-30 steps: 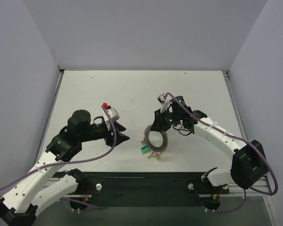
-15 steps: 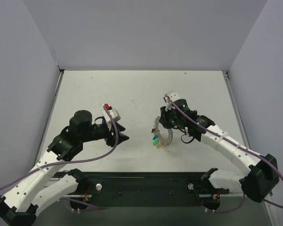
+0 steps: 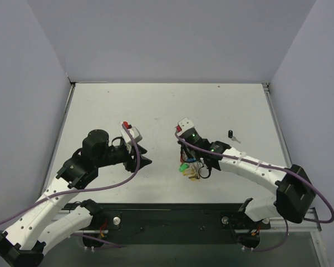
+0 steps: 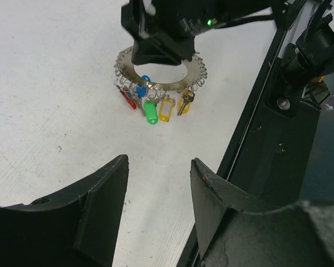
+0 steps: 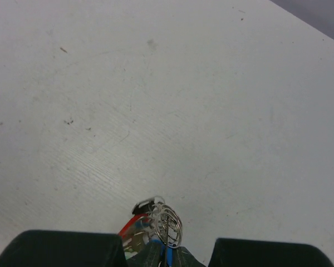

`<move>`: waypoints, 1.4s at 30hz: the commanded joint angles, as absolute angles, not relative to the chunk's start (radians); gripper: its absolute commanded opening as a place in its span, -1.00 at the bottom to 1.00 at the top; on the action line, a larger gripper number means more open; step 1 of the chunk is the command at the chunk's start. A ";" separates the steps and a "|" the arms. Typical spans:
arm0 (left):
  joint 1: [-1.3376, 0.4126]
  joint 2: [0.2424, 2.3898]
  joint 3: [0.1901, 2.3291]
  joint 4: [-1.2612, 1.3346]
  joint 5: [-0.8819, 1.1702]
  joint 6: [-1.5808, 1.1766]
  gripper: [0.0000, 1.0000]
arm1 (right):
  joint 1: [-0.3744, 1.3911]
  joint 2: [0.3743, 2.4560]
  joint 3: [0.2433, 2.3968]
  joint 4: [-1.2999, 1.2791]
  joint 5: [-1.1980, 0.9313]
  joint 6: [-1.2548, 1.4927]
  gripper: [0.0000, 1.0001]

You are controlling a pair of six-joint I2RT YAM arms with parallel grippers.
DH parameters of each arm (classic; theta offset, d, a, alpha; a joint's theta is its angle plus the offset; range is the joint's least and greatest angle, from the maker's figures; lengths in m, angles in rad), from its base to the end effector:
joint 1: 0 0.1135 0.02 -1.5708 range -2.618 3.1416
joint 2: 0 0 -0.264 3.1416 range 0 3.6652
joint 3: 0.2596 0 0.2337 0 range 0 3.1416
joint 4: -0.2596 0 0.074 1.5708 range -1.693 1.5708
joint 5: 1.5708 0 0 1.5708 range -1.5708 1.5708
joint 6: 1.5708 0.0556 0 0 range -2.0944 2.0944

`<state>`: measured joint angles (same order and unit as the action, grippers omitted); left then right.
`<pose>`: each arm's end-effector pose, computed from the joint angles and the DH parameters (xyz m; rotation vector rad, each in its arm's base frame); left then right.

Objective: Put the keys on the keyring

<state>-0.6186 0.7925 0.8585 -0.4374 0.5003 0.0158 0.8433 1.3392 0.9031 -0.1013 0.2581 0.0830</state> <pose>0.1234 -0.1206 0.3317 0.9402 1.7620 -0.8793 0.2096 0.2140 0.2640 -0.6342 2.0036 0.2887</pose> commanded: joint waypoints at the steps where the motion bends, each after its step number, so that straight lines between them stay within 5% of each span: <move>1: -0.611 0.770 0.868 -0.411 0.486 0.026 0.16 | 0.932 1.420 0.885 -0.054 0.437 0.078 -1.00; 11: -0.598 0.727 0.870 -0.420 0.436 0.012 0.16 | 1.121 1.554 0.907 -0.040 0.485 0.179 -1.00; 12: -0.597 0.724 0.870 -0.422 0.433 0.014 0.16 | 1.132 1.554 0.905 -0.040 0.456 0.181 -0.89; 16: -0.595 0.713 0.868 -0.426 0.422 0.012 0.16 | 1.193 1.540 0.899 -0.038 0.373 0.186 0.07; 23: -0.584 0.690 0.864 -0.425 0.394 0.006 0.17 | 1.212 1.425 0.876 -0.046 0.328 0.225 0.46; 42: -0.575 0.870 0.795 -0.279 0.436 -0.190 0.29 | 0.689 1.121 0.670 -0.084 0.008 0.449 0.56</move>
<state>-0.5808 0.8433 0.8177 -0.3935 0.4164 -0.1261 0.7879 1.1580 0.7128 -0.0528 0.1116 0.3763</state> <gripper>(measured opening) 0.622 0.782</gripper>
